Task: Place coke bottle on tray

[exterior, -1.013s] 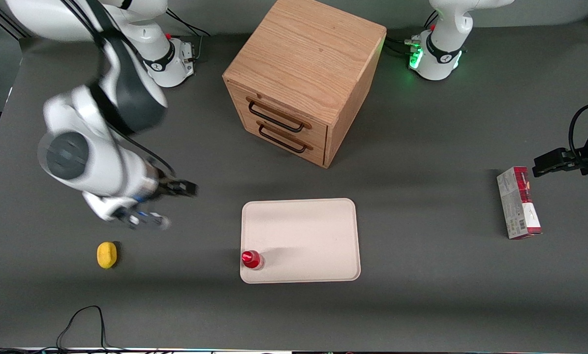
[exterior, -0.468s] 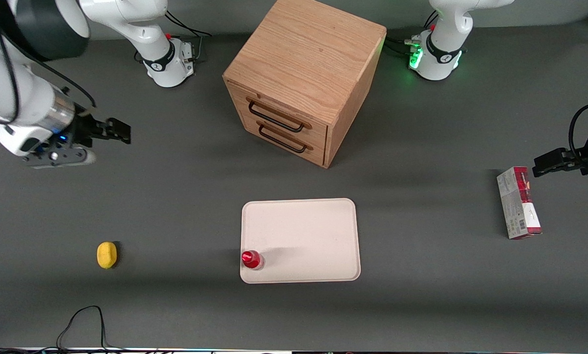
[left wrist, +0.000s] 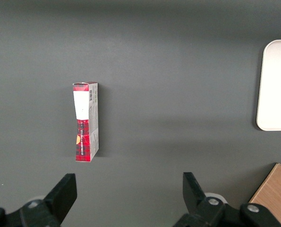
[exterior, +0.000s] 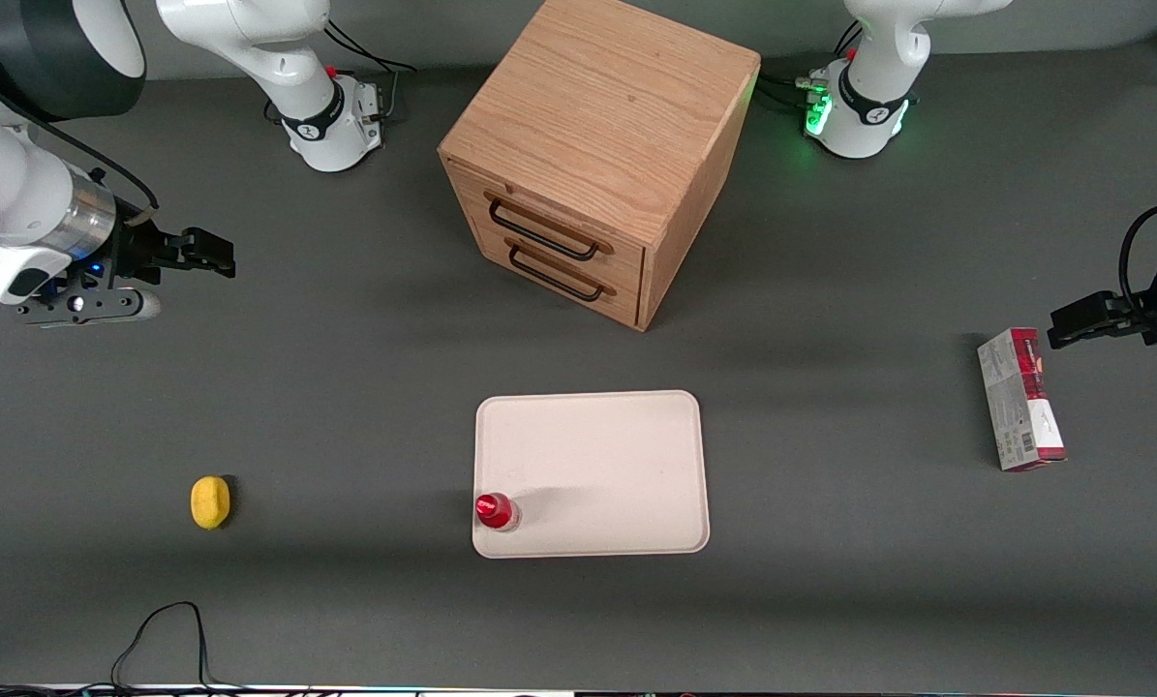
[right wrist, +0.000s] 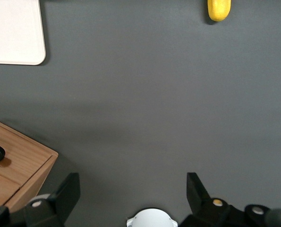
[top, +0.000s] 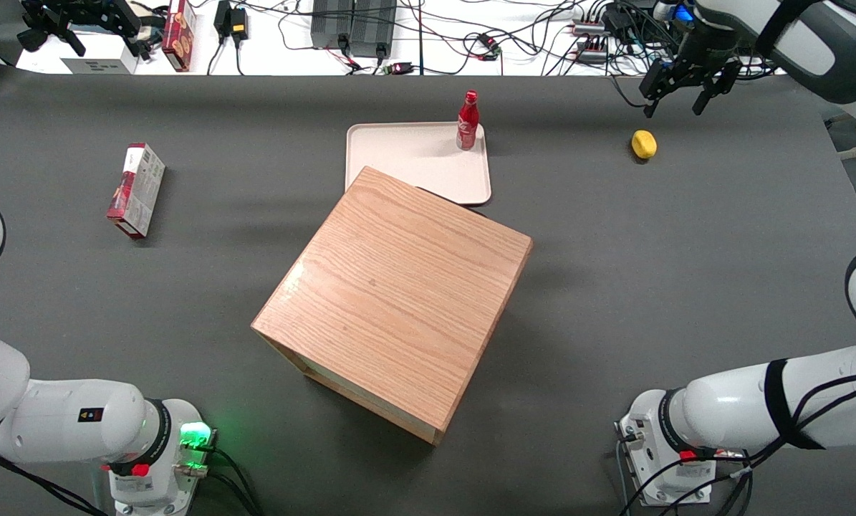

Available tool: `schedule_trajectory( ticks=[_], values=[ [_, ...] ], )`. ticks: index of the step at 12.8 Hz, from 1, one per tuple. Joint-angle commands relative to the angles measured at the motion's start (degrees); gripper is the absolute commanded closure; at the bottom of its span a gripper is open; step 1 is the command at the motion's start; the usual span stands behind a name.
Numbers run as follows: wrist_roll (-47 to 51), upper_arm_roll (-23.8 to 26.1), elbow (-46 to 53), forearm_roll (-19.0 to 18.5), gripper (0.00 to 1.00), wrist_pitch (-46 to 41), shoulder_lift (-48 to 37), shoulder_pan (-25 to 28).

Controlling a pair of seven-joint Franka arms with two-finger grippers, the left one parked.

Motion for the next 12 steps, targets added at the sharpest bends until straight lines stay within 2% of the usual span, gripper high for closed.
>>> schedule_trajectory(
  ticks=[1,2,4,12],
  values=[
    [-2.2,-1.7,4.5,1.8,0.0,-2.6,1.6,1.4],
    [-1.8,-3.6,6.0,2.1,0.0,-3.7,2.5,3.9],
    [-1.5,-4.7,8.0,2.6,0.0,-4.2,3.6,5.5],
    [-2.0,-4.2,9.4,2.9,0.0,-5.3,4.9,2.7]
  ],
)
